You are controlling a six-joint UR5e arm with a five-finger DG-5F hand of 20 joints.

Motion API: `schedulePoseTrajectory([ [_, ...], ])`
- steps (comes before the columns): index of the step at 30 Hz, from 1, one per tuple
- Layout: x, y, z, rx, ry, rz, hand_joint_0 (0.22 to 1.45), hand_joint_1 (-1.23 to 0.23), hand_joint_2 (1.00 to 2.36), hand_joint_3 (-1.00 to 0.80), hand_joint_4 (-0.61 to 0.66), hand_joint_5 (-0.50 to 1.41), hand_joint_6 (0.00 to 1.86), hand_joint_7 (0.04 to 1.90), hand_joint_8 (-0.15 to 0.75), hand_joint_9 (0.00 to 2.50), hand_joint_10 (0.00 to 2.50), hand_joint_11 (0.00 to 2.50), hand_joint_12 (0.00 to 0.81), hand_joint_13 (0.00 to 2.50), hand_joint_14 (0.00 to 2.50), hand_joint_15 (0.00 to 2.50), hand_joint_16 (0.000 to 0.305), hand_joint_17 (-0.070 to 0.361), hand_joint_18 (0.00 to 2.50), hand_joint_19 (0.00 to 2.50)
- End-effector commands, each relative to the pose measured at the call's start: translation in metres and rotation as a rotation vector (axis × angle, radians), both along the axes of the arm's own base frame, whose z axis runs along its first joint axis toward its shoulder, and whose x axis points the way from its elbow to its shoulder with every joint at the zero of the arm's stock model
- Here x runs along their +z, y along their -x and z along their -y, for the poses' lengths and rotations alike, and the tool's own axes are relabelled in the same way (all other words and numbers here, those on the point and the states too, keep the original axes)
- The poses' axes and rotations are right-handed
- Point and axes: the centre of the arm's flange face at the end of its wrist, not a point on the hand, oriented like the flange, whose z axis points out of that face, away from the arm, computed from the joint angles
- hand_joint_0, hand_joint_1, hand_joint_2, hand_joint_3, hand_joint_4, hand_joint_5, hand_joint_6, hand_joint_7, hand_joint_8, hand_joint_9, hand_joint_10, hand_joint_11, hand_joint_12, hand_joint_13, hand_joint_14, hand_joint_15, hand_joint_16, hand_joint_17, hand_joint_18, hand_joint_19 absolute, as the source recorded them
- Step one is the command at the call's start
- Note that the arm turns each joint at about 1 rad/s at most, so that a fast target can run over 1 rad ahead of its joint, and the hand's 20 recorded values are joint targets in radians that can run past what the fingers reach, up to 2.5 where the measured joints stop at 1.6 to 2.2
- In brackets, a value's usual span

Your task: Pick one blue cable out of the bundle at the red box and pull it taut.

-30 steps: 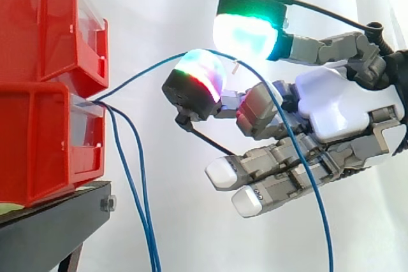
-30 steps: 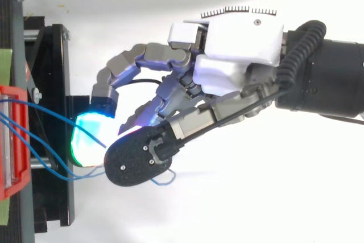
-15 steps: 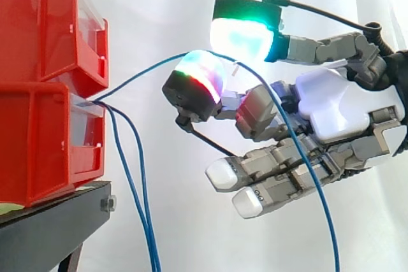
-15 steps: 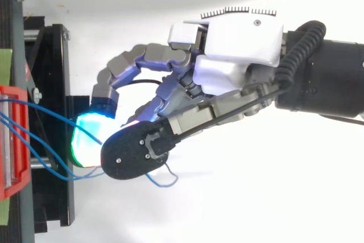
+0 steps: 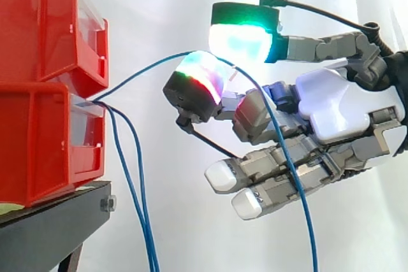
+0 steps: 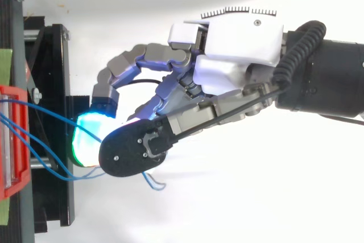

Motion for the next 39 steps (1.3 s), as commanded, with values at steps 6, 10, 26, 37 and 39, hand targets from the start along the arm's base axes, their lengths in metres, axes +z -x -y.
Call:
schedulePoseTrajectory([
  [6,0.0003,-0.0001,-0.0022,0.003,0.001,0.0,0.54,-0.59,1.01,-0.43,-0.11,-0.21,0.9,0.87,0.299,0.99,0.01,1.09,0.383,0.63,0.01,0.38,0.052,0.117,0.48,0.25],
  [10,0.0003,-0.0001,-0.0022,0.003,0.001,0.0,0.53,-0.58,1.0,-0.46,-0.08,-0.2,0.89,0.87,0.307,1.0,0.01,1.1,0.386,0.64,0.01,0.37,0.052,0.118,0.49,0.25],
  [26,0.0003,-0.0002,-0.0033,0.004,0.0,0.0,0.48,-0.59,1.0,-0.5,-0.03,-0.19,0.89,0.88,0.327,1.02,0.01,1.1,0.405,0.67,0.01,0.37,0.056,0.126,0.54,0.23],
  [37,0.0003,-0.0003,-0.0046,0.007,-0.001,0.0,0.44,-0.7,1.0,-0.5,-0.01,-0.18,0.91,0.85,0.34,1.03,0.01,1.09,0.421,0.68,0.01,0.36,0.059,0.134,0.57,0.21],
  [39,0.0003,-0.0004,-0.0058,0.009,-0.001,0.0,0.46,-0.72,1.0,-0.5,-0.03,-0.18,0.91,0.86,0.334,1.03,0.01,1.11,0.414,0.68,0.01,0.36,0.058,0.131,0.56,0.2],
])
